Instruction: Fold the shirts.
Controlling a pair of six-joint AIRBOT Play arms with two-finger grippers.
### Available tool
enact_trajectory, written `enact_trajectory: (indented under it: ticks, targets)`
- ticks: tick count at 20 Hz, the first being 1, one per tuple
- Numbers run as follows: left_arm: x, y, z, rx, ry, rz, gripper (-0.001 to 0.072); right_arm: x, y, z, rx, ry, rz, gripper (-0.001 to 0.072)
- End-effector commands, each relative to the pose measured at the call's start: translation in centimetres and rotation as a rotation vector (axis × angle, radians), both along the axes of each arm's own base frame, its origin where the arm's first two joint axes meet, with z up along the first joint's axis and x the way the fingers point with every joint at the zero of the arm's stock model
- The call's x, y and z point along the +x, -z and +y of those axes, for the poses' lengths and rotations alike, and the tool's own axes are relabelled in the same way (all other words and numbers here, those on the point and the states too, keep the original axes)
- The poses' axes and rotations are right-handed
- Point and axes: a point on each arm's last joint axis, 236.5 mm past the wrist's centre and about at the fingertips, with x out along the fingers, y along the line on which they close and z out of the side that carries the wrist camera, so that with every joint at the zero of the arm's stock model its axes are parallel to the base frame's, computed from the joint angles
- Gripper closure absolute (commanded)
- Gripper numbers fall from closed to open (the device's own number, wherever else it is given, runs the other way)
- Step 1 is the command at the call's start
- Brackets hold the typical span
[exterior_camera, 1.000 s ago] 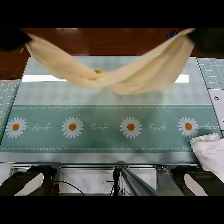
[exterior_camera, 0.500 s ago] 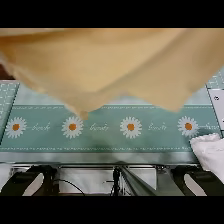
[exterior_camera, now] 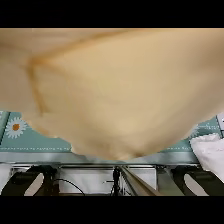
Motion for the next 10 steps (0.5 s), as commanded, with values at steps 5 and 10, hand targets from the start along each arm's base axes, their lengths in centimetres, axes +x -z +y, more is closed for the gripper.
enact_trajectory:
  ticks: [5,10]
  targets:
    - [8.2,12.6,0.2,-0.004,-0.014,0.342,0.0681,9.7,16.8,-3.1,-0.198,0.027,0.551,0.0697]
    - [20.7,20.6,0.7,-0.027,-0.055,0.387,0.0680,19.8,25.0,-5.2,-0.324,0.049,0.611,0.0697]
